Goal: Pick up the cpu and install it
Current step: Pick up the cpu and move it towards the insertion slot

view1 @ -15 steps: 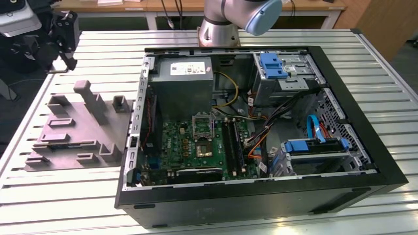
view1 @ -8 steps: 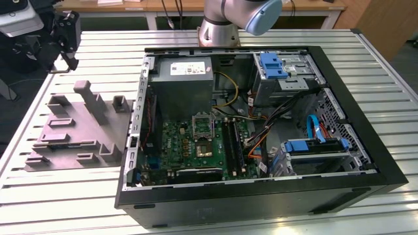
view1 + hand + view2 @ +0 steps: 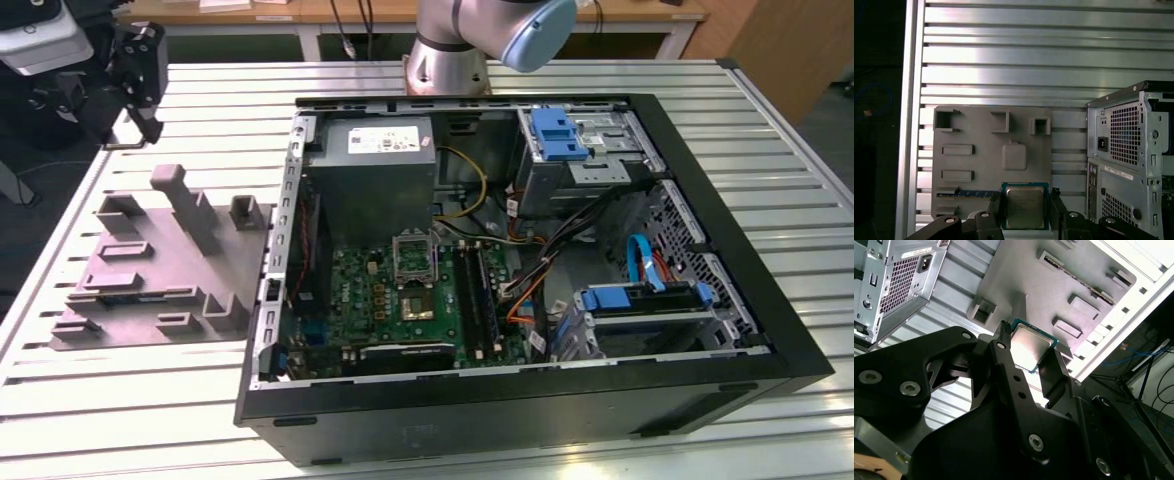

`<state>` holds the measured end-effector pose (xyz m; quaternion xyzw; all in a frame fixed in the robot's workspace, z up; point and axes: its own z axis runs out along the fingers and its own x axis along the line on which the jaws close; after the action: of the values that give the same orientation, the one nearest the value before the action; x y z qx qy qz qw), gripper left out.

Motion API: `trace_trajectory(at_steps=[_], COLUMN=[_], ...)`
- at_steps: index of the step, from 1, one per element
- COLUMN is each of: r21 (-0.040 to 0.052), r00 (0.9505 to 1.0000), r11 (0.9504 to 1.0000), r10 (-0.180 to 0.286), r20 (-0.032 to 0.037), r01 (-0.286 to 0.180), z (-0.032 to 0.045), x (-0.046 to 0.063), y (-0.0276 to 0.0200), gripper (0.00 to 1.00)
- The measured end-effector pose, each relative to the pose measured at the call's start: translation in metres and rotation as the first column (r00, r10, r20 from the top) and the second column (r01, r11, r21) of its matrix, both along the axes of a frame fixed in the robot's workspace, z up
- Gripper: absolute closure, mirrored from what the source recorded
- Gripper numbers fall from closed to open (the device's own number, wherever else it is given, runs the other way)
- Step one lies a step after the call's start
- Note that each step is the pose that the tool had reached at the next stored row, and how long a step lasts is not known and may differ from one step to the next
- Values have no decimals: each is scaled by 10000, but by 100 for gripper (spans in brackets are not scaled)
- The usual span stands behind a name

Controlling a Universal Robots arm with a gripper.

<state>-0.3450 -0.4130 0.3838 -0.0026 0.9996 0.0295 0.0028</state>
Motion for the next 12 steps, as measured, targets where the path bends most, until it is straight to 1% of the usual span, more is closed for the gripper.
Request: trace_trajectory(at_steps=[12], r21=[0], r00=[10000], r11=[10000], r10=[0], r20=[1], r01=[0], z=[0], x=[67], y=[0], gripper=[53])
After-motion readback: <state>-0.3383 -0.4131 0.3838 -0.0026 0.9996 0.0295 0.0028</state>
